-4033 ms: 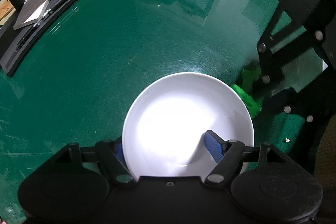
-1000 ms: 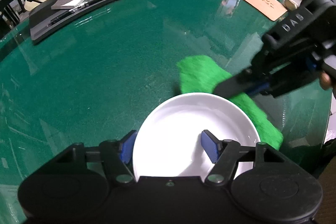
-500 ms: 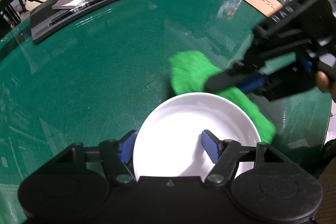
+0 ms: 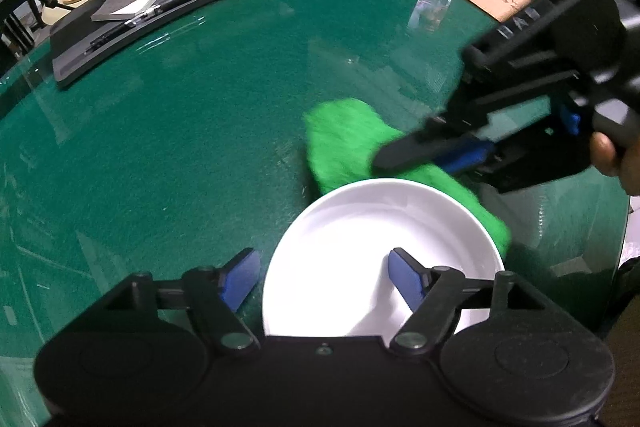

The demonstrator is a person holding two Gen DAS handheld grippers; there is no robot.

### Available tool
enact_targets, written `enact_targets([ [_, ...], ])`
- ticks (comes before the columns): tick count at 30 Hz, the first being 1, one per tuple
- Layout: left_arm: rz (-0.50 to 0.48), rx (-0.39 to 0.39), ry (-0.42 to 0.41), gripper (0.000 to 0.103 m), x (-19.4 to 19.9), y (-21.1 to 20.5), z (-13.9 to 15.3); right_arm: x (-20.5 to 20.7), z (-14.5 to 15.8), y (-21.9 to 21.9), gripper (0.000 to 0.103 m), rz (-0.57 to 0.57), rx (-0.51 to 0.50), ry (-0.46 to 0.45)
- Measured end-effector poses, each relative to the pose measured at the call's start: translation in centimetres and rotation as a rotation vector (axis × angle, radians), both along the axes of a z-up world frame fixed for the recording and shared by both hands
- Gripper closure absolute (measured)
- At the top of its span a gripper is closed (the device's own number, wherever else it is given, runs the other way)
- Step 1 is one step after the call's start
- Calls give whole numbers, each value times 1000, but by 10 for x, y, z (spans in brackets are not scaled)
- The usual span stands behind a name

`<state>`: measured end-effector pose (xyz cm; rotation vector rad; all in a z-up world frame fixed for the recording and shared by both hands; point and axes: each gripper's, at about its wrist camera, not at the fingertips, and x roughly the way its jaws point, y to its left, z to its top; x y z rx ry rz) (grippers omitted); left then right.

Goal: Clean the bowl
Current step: 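Rub the green cloth over the bowl rim with the right tool while the left tool holds the bowl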

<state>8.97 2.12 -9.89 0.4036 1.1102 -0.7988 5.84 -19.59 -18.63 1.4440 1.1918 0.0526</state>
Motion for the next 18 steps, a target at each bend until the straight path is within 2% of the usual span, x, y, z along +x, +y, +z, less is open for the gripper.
enact_targets([
  [2, -3, 0, 0, 31, 0, 0, 0, -2, 0, 0, 89, -4, 1, 12],
  [7, -8, 1, 0, 31, 1, -1, -1, 14, 3, 12, 89, 5, -15, -32],
  [10, 31, 7, 6, 34, -1, -1, 0, 23, 3, 17, 89, 17, -22, -52],
  [11, 64, 11, -5, 31, -5, 0, 3, 23, 4, 16, 89, 17, -28, -54],
  [14, 203, 13, -45, 12, -17, 11, 9, 23, 7, 12, 89, 27, -24, -72],
  [16, 273, -4, -37, 10, -22, 19, 10, 24, 8, 11, 89, 39, -19, -82],
  [18, 389, -34, 13, 7, -29, 29, 8, 25, 7, 12, 89, 51, -17, -86],
])
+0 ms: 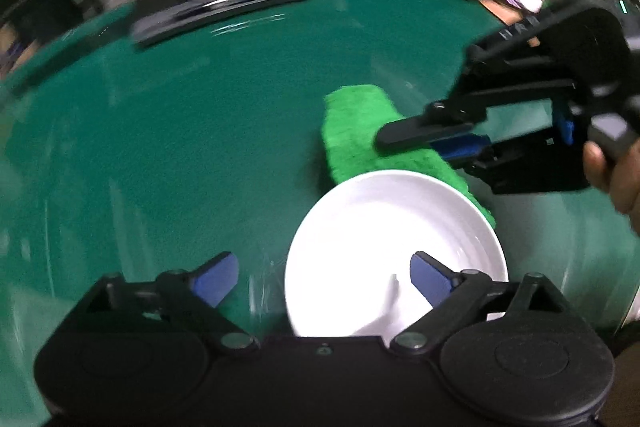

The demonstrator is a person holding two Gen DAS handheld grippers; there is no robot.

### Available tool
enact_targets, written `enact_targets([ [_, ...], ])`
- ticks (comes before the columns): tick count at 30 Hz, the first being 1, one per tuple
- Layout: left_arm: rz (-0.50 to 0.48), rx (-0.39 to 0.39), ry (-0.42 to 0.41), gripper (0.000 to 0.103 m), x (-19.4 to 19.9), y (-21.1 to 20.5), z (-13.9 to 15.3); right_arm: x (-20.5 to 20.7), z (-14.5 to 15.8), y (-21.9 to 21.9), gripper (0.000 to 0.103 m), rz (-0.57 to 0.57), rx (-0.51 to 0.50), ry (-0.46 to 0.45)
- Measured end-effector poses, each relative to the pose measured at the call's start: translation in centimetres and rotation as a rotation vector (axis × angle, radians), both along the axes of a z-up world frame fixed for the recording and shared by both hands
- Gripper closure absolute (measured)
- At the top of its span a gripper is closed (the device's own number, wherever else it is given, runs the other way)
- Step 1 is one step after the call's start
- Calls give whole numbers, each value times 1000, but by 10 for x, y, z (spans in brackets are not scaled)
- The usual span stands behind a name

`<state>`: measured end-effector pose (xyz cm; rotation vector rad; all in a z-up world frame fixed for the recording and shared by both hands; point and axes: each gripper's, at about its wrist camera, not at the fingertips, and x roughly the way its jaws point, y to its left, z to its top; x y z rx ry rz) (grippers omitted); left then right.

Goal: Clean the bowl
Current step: 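Rub the green cloth over the bowl rim with the right tool while the left tool holds the bowl, then wipe the cloth along the bowl's outer side with the right tool while the left tool tilts it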

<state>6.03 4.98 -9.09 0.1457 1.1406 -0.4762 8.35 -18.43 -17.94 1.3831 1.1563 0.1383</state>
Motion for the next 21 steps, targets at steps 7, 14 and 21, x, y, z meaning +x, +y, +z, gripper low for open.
enact_targets([
  [7, 152, 74, 35, 0, -14, -9, -15, 3, 0, 8, 89, 51, -13, -6],
  [14, 195, 77, 41, 0, -7, -10, -15, 2, 1, 10, 89, 73, -24, -8],
  [21, 202, 58, -19, 0, -9, -10, -16, 2, 2, 12, 89, 78, -38, -8],
])
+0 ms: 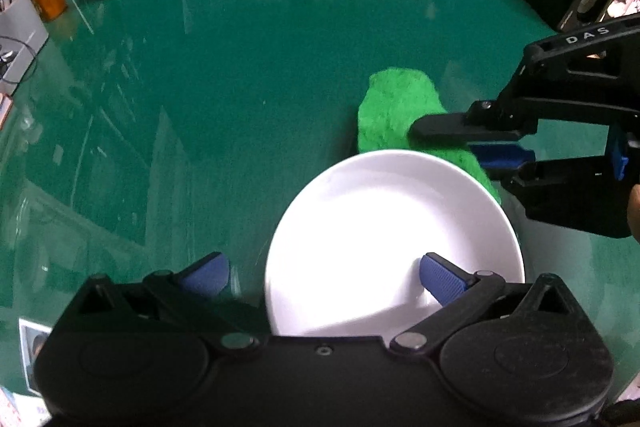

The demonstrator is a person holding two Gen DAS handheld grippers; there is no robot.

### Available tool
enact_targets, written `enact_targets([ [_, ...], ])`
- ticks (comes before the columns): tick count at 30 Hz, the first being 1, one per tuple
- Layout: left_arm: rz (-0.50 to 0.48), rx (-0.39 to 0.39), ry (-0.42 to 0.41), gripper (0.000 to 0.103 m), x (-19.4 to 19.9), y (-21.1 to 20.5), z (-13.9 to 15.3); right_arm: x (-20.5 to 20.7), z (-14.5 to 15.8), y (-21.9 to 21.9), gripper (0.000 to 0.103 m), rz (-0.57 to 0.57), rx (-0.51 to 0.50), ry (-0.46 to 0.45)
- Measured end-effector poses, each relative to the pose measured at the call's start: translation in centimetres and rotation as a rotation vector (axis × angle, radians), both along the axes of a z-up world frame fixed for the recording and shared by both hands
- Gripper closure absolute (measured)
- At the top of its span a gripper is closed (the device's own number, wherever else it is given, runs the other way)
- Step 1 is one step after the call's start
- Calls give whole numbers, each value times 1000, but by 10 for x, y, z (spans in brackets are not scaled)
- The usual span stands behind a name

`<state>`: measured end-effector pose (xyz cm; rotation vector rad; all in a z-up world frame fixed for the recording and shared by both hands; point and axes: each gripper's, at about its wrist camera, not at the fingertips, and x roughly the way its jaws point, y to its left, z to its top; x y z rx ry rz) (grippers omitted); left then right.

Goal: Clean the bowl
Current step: 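Wipe the cloth along the bowl's outer side with the right tool while the left tool tilts it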

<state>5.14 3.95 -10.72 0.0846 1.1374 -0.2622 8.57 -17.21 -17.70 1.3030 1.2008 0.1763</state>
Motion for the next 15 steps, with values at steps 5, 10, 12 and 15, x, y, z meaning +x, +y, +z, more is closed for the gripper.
enact_targets([
  [5, 16, 10, 41, 0, 4, -5, 4, 0, 0, 1, 89, 4, -11, 4],
  [10, 23, 1, 42, 0, 10, -3, 3, 1, -1, 3, 89, 6, -20, 10],
  [12, 58, -22, 9, 0, 6, 0, 3, 2, -1, 3, 89, 7, -22, 10],
  [15, 56, 1, 33, 0, 8, -3, 3, 2, -1, 4, 89, 9, -23, 11],
])
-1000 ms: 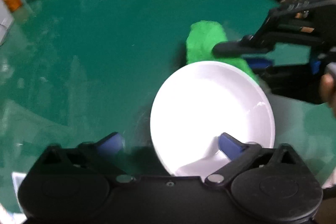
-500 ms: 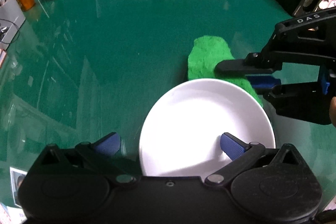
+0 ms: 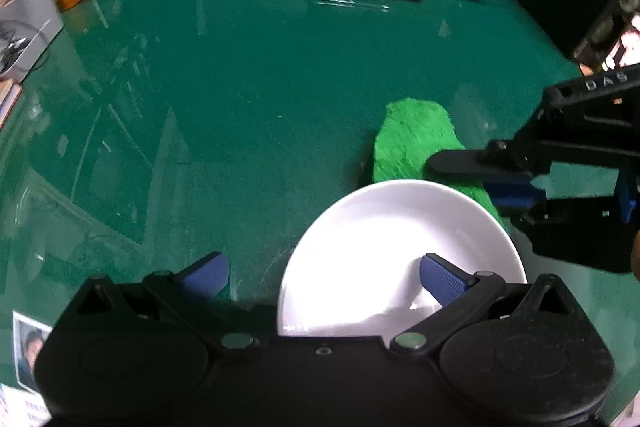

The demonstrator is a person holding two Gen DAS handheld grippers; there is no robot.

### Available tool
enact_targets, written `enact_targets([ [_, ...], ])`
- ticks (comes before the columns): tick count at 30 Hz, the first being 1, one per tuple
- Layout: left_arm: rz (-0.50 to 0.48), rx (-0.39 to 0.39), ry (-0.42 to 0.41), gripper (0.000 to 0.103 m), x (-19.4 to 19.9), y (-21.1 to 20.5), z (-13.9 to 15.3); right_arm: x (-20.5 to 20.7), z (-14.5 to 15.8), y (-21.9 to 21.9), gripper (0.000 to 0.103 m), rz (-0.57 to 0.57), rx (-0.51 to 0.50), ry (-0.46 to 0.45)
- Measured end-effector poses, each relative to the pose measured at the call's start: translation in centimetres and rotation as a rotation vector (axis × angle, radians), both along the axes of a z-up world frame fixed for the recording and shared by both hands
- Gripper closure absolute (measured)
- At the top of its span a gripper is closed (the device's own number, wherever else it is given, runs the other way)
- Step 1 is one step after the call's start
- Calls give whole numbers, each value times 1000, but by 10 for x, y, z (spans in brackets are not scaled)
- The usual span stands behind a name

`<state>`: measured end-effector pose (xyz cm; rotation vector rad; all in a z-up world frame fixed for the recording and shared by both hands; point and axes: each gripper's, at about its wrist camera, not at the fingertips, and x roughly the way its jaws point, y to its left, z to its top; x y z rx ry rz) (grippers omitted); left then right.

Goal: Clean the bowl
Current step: 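Wipe the cloth along the bowl's outer side with the right tool while the left tool tilts it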

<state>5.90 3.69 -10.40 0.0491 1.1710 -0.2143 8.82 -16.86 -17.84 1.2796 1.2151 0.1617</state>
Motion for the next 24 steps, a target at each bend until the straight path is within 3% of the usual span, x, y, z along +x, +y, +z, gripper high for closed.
enact_targets([
  [4, -2, 7, 11, 2, 4, -6, 2, 1, 0, 0, 89, 6, -5, -1],
  [7, -21, -7, -3, 18, 4, -11, 5, 0, 0, -1, 89, 6, -4, -3],
  [9, -38, -19, -4, 44, 1, -13, 9, 0, 1, -2, 89, 2, -5, -3],
  [12, -39, -33, 8, 48, -6, -10, 16, -1, 2, -3, 89, -1, -9, -7],
  [15, -9, -44, 2, 65, -3, -6, 15, -3, 4, -6, 89, -1, -12, -11],
  [24, -24, -44, -21, 77, 6, -12, 11, -23, 6, -29, 89, -42, -38, 13],
])
